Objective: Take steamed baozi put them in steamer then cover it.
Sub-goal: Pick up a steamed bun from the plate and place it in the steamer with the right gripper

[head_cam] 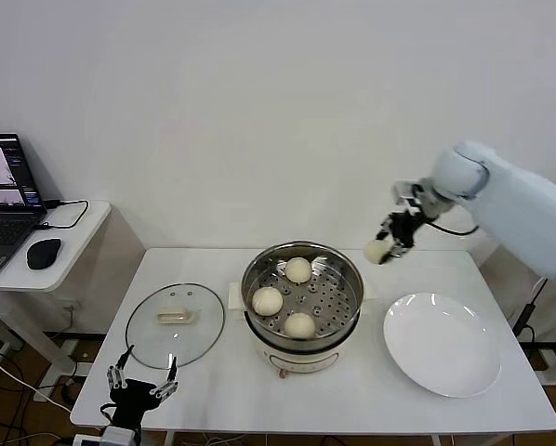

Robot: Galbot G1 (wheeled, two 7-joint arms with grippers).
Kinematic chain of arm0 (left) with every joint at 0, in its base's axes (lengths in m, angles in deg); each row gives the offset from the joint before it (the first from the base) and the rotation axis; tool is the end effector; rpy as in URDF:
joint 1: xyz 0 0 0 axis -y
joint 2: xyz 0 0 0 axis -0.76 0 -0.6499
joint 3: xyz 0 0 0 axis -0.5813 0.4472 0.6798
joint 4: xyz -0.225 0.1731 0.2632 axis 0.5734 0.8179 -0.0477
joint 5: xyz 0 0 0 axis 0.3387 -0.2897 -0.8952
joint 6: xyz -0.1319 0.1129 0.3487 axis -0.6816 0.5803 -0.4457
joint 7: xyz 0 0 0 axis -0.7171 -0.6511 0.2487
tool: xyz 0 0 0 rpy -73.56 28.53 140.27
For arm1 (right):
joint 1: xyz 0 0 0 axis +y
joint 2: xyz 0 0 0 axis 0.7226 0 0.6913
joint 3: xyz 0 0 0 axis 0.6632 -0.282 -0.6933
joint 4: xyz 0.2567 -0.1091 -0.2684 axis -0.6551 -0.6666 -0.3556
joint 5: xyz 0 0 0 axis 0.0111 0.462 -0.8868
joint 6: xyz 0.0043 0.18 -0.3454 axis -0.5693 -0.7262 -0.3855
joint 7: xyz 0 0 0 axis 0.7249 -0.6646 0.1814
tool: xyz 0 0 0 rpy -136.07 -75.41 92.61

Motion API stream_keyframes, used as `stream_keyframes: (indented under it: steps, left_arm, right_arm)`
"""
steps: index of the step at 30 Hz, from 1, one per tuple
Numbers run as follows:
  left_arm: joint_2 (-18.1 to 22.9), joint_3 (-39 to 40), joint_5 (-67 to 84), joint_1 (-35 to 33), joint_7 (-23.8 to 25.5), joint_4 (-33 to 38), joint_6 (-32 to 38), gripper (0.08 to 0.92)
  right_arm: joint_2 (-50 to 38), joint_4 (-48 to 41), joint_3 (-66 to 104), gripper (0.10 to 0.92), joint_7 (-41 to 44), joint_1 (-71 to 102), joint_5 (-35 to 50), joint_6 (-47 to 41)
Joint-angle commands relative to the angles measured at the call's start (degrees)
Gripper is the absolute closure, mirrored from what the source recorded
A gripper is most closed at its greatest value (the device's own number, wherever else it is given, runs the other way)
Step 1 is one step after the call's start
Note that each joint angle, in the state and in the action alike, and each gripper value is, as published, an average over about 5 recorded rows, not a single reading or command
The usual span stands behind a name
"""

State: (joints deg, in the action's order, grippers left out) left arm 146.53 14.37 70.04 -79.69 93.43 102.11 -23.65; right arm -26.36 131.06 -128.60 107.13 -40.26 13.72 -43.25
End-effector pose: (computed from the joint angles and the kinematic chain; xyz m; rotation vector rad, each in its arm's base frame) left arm 0.1442 0.0747 -0.3338 -0.0220 -2.8213 -0.6078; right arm 0.6283 -0.0835 -0.0187 1.4083 -1.4772 1.3820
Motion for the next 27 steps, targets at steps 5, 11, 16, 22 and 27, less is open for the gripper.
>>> stream_keyframes:
  steps: [5, 11, 16, 22, 27]
  left_arm:
    - [-0.46, -0.98, 1.84, 1.7, -0.4, -0.52, 0.34, 0.177]
    - [-0.91, -0.88, 2.43, 1.93, -0.44, -0.65, 0.41, 0.177]
    - [-0.89, -0.64, 2.49, 2.11, -0.4, -0.68, 0.4, 0.177]
    - [-0.82, -0.48, 2.61, 2.18, -0.26, -0.68, 0.34, 0.177]
    - [-0.85, -0.46, 2.71, 2.17, -0.17, -0.83, 0.29, 0.177]
  right_arm:
    - [16.49, -3.32, -15.39, 0.533, -1.06, -10.07, 11.23, -3.89]
    - [18.28, -3.91, -16.12, 0.533, -1.87, -7.26, 10.05, -4.24]
    - [18.13, -3.41, -17.03, 0.534, -2.63, -5.02, 8.66, -4.61]
    - [17.38, -3.63, -17.17, 0.539, -2.96, -2.61, 6.9, -4.85]
    - [16.73, -3.41, -17.06, 0.541, -3.0, -1.13, 6.08, -5.1]
